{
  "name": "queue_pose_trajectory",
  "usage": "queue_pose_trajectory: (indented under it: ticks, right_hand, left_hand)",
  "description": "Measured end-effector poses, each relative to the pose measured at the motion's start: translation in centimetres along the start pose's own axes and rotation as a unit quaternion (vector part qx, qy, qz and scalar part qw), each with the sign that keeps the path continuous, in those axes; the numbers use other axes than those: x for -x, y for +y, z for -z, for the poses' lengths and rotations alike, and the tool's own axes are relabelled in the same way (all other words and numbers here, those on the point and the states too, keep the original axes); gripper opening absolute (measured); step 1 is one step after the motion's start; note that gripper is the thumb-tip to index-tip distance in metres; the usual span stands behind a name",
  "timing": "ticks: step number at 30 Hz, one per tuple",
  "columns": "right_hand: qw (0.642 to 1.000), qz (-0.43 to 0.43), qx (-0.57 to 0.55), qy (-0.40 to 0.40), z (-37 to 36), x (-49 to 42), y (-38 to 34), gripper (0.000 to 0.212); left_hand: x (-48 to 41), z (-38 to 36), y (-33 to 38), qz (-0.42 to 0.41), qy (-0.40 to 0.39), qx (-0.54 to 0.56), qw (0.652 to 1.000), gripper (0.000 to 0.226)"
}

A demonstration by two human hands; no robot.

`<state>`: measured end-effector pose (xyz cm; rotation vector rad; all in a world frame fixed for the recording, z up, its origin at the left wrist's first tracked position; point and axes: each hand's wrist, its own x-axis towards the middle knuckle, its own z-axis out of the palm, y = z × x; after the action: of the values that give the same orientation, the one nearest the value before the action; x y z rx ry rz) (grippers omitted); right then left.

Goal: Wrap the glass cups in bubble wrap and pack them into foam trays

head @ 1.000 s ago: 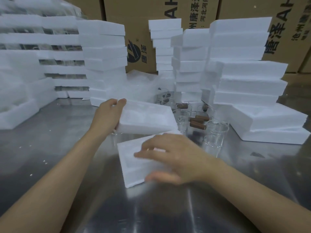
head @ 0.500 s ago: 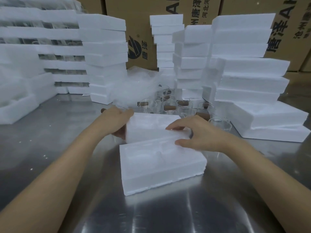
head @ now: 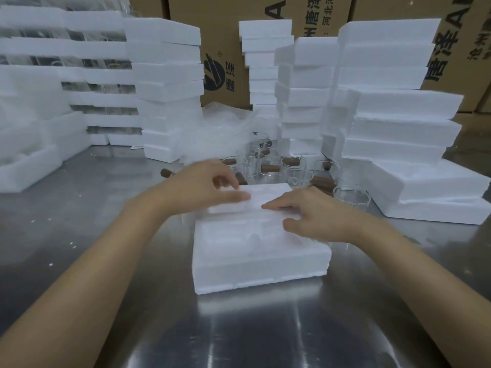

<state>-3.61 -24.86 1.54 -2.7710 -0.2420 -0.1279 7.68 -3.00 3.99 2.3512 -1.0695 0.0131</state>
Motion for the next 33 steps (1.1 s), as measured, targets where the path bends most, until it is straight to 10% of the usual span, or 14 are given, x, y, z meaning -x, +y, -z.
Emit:
queue_pose_trajectory:
  ticks: [3, 9, 12, 18, 33]
  right_hand:
    - [1.000, -0.004, 0.020, -0.013, -0.1, -0.1, -0.1, 0.050]
    - [0.987, 0.003, -0.098, 0.126, 0.0, -0.1, 0.3, 0.025]
    - [0.967, -0.015, 0.075, 0.244, 0.5, -0.3, 1.8, 0.029]
    - [0.952, -0.085, 0.271, 0.118, -0.1, -0.6, 4.4, 0.034]
    - [0.980, -0.036, 0.089, 0.177, 1.2, -0.9, 4.7, 0.031]
  left_hand:
    - [0.7, -0.6, -0.1, -0.007, -0.188, 0.007, 0.982, 0.043]
    - [0.0, -1.9, -0.9, -0.031, -0.136, -0.011, 0.990, 0.036]
    - [0.1, -1.9, -1.0, -0.044, -0.146, -0.009, 0.988, 0.035]
    - [0.1, -1.7, -0.7, -0.041, -0.160, 0.009, 0.986, 0.033]
    - [0.3, -1.0, -0.5, -0.013, -0.171, -0.002, 0.985, 0.014]
